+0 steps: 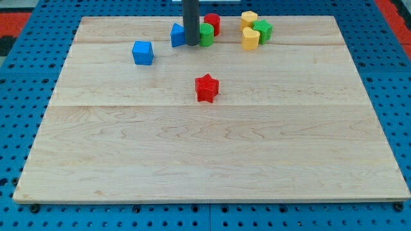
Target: Move the green circle to the left of the yellow heart
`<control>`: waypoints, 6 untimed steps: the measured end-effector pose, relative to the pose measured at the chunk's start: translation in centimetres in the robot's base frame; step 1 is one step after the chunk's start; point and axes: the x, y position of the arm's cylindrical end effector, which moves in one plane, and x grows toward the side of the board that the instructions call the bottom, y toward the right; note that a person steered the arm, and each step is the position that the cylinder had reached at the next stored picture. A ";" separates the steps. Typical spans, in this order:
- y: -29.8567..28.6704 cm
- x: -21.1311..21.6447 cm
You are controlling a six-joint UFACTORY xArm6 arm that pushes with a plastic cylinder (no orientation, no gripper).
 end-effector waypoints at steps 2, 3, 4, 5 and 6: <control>-1.3 -2.1; -1.2 -3.8; 1.7 -1.6; 1.5 0.2; -1.1 -4.9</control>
